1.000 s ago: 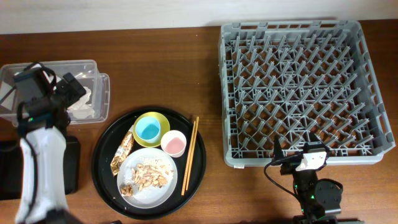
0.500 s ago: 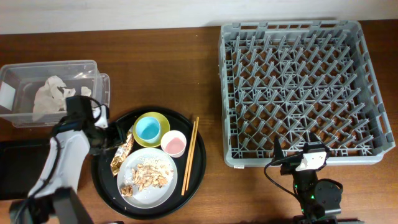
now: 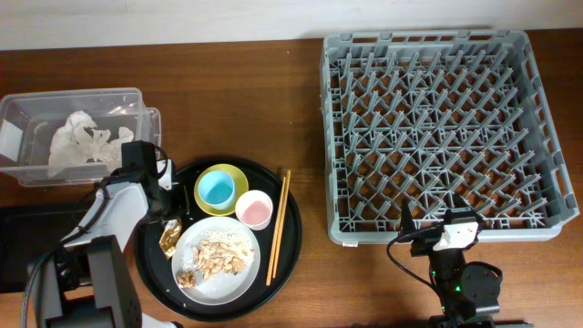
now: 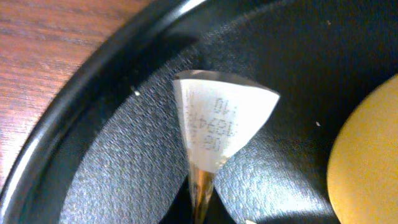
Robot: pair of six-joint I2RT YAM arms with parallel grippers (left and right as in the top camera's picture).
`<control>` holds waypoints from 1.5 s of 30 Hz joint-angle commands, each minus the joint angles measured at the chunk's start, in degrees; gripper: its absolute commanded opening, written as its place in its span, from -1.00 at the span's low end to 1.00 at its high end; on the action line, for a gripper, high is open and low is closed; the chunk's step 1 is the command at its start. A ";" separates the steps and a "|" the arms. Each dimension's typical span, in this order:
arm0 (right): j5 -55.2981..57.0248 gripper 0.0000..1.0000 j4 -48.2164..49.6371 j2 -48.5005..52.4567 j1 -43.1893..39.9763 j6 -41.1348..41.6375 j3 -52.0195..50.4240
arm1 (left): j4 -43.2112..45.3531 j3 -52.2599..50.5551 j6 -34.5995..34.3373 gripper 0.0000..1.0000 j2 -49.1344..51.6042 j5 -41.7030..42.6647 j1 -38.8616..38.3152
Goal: Sort waste into correct bins and load items into the dishwasher rack
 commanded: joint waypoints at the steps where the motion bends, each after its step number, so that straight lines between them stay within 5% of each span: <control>1: 0.50 0.97 -0.13 -0.39 -0.37 0.13 -0.46 | -5.62 5.14 0.04 -1.00 0.09 2.40 -0.02; 5: 0.50 0.97 -0.13 -0.39 -0.37 0.13 -0.46 | -15.02 21.31 -0.07 -0.99 -7.72 9.92 0.00; 7: 0.50 0.97 -0.13 -0.39 -0.37 0.13 -0.46 | -3.39 23.67 -0.57 -0.99 -11.93 7.56 0.24; 10: 0.50 0.97 -0.13 -0.39 -0.37 0.13 -0.46 | 12.09 23.63 -0.57 -1.00 -10.86 -10.60 1.05; 12: 0.50 0.97 -0.13 -0.39 -0.37 0.13 -0.46 | 21.33 23.63 -1.81 -0.99 -7.19 -13.35 3.61; 14: 0.50 0.97 -0.13 -0.39 -0.37 0.13 -0.46 | 23.80 23.63 -23.76 -1.00 -2.25 -12.94 7.89; 16: 0.50 0.97 -0.13 -0.39 -0.37 0.13 -0.46 | 26.14 23.63 -32.11 -0.99 1.33 -9.92 11.54; 17: 0.50 0.97 -0.13 -0.39 -0.37 0.13 -0.46 | 27.87 23.63 -32.11 -0.26 2.67 -9.88 13.44; 18: 0.50 0.97 -0.13 -0.39 -0.37 0.13 -0.46 | 27.76 23.63 -32.11 -0.24 2.89 -8.90 14.78; 19: 0.50 0.97 -0.13 -0.39 -0.37 0.13 -0.46 | 27.63 23.63 -32.11 0.15 2.80 -6.05 15.96; 20: 0.50 0.97 -0.13 -0.39 -0.37 0.13 -0.46 | 27.58 23.63 -32.11 0.89 2.23 -2.16 17.07; 21: 0.50 0.97 -0.13 -0.39 -0.37 0.13 -0.46 | 27.47 23.63 -32.11 0.98 1.07 1.14 17.90; 24: 0.50 0.97 -0.13 -0.39 -0.37 0.13 -0.46 | 21.00 23.63 -32.11 0.98 -6.78 10.08 19.30; 27: 0.50 0.97 -0.13 -0.39 -0.37 0.13 -0.46 | -12.92 23.63 -32.11 0.98 -21.09 17.53 19.23; 31: 0.50 0.97 -0.13 -0.39 -0.37 0.13 -0.46 | -35.65 23.63 -32.09 0.98 -24.09 14.67 19.23; 34: 0.50 0.97 -0.13 -0.39 -0.37 0.13 -0.46 | -35.87 23.63 -33.75 0.99 -24.09 2.40 23.96; 39: 0.50 0.97 -0.13 -0.39 -0.37 0.13 -0.46 | -38.77 23.63 -37.70 0.98 -24.09 2.03 41.79; 45: 0.50 0.97 -0.13 -0.39 -0.37 0.13 -0.46 | -38.82 23.63 -37.70 0.98 -24.09 2.03 42.23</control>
